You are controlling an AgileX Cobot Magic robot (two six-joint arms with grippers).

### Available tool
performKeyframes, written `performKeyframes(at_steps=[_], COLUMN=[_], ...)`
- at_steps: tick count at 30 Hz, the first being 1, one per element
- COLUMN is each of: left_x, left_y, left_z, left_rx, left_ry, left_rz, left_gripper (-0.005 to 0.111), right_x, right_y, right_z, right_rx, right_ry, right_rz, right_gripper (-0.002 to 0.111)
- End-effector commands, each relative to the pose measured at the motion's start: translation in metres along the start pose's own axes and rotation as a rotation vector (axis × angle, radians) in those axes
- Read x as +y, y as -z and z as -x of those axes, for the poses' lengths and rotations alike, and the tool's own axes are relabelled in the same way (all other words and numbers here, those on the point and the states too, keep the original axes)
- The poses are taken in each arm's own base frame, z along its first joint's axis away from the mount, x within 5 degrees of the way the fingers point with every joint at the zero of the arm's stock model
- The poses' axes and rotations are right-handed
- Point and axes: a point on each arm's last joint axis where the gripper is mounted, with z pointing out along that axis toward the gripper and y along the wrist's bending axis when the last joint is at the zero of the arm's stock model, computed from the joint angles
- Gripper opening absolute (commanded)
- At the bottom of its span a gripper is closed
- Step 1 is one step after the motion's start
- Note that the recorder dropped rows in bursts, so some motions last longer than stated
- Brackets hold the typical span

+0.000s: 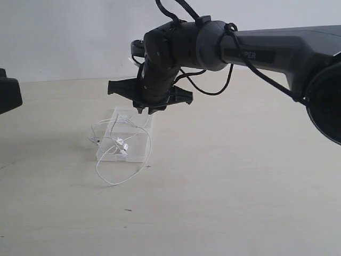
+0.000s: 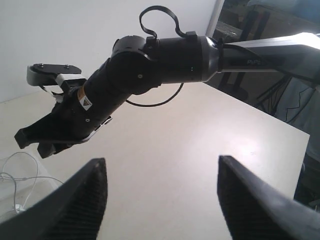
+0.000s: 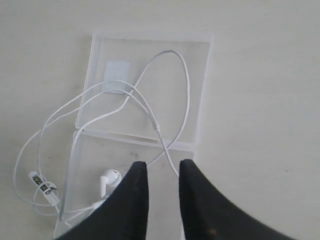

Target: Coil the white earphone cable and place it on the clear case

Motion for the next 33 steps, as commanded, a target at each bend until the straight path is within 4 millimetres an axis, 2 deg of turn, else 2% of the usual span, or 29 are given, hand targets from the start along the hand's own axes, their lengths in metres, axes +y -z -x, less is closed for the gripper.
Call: performKeyframes(at_steps=[1, 5, 12, 15, 16, 19, 25, 27, 28, 29, 30, 31, 33], left_x=[0.0, 0.001, 0.003, 0.004, 0.004, 0.004, 0.004, 0.004, 0.002, 0.001, -0.001, -0.002, -0.005], left_y=[0.001, 0.001, 0.0, -0.001, -0.001, -0.001, -0.001, -0.001, -0.001, -0.001, -0.001, -0.001, -0.001], left_z=[0.0, 0.0, -0.003, -0.005, -0.005, -0.005, -0.005, -0.005, -0.006, -0.006, -0.006, -0.007, -0.007], left_rx=[-0.013, -0.017, -0.012, -0.008, -0.008, -0.008, -0.01, -0.01, -0.004, -0.001, 0.006, 0.008, 0.018], left_ry=[0.009, 0.009, 0.019, 0.027, 0.027, 0.027, 0.027, 0.032, 0.032, 0.032, 0.035, 0.035, 0.035], left_rz=[0.006, 0.018, 0.025, 0.031, 0.031, 0.031, 0.038, 0.036, 0.016, 0.005, -0.017, -0.025, -0.061], left_gripper=[0.062, 0.062, 0.062, 0.062, 0.062, 0.062, 0.062, 0.062, 0.06, 0.057, 0.046, 0.04, 0.012], right_x=[-0.001, 0.002, 0.019, 0.029, 0.032, 0.029, -0.001, -0.015, -0.031, -0.04, -0.061, -0.071, -0.099], right_y=[0.023, 0.044, 0.07, 0.075, 0.079, 0.095, 0.134, 0.149, 0.168, 0.176, 0.188, 0.196, 0.216], right_z=[0.01, 0.014, 0.011, -0.002, -0.013, -0.026, -0.049, -0.062, -0.075, -0.083, -0.101, -0.109, -0.133], right_rx=[-0.067, -0.125, -0.183, -0.188, -0.217, -0.251, -0.296, -0.313, -0.35, -0.37, -0.398, -0.417, -0.475], right_ry=[0.055, 0.105, 0.159, 0.198, 0.21, 0.24, 0.23, 0.218, 0.2, 0.195, 0.196, 0.18, 0.153], right_rz=[-0.034, -0.093, -0.07, -0.084, -0.109, -0.077, -0.045, -0.016, 0.022, 0.034, 0.047, 0.058, 0.092], right_gripper=[0.011, 0.001, 0.0, 0.0, 0.0, 0.0, 0.0, 0.0, 0.0, 0.0, 0.0, 0.0, 0.0])
